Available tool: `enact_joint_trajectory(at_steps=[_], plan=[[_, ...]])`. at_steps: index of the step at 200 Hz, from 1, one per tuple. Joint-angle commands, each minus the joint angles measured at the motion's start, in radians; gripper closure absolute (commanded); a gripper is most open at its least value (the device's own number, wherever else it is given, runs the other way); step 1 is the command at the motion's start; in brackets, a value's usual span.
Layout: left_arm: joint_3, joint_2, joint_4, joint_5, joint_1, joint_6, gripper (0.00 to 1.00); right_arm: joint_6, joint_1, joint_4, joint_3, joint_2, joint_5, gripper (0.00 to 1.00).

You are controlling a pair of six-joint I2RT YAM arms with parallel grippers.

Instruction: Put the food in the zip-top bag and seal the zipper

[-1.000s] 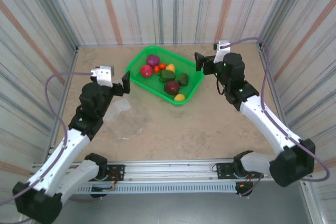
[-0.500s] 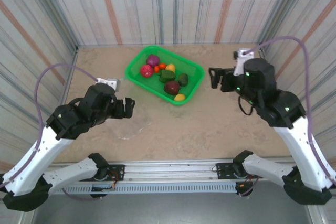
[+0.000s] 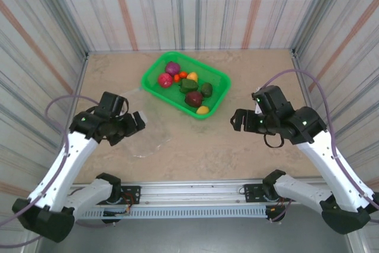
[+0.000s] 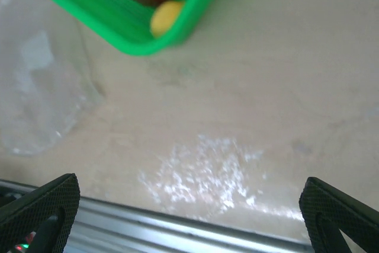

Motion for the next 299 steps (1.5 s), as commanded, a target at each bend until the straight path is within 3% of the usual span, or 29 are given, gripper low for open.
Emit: enact_joint_trajectory(at_steps=[1,53,74,111,133,149,180,230,269,299], plan=[[-0.042,0.052,0.109,0.047,0.014,-0.043,0.01,0.016,0.013,-0.155,0.018,0.053,0.036,0.01],[-0.123,0.198,0.125,-0.056,-0.007,-0.062,0.05,-0.11,0.01,-0.074,-0.012,0.021,-0.036,0.01],[-0.087,0.202,0.122,-0.07,0.087,-0.015,0.06,-0.169,0.002,-0.08,-0.006,-0.028,-0.039,0.01],[-0.051,0.27,0.257,0.016,0.312,-0.005,0.06,-0.096,-0.043,-0.04,-0.043,0.002,-0.087,0.01],[0.027,0.367,0.234,-0.079,0.384,-0.084,0.03,-0.057,-0.054,-0.067,0.027,0.076,-0.072,0.02],[0.086,0.447,0.241,-0.183,0.391,-0.161,0.01,-0.039,-0.05,-0.075,0.067,0.109,-0.043,0.02],[0.282,0.701,0.205,-0.184,0.407,-0.178,0.01,-0.008,-0.049,-0.066,0.103,0.143,-0.019,0.03],[0.578,1.007,0.141,-0.14,0.426,0.04,0.01,-0.057,-0.059,-0.014,0.055,0.148,-0.069,0.02],[0.608,1.105,0.136,-0.104,0.433,0.098,0.06,-0.084,-0.072,-0.006,0.049,0.143,-0.059,0.01],[0.569,1.14,0.162,-0.1,0.432,0.121,0.16,-0.12,-0.099,-0.022,0.05,0.152,-0.072,0.02]])
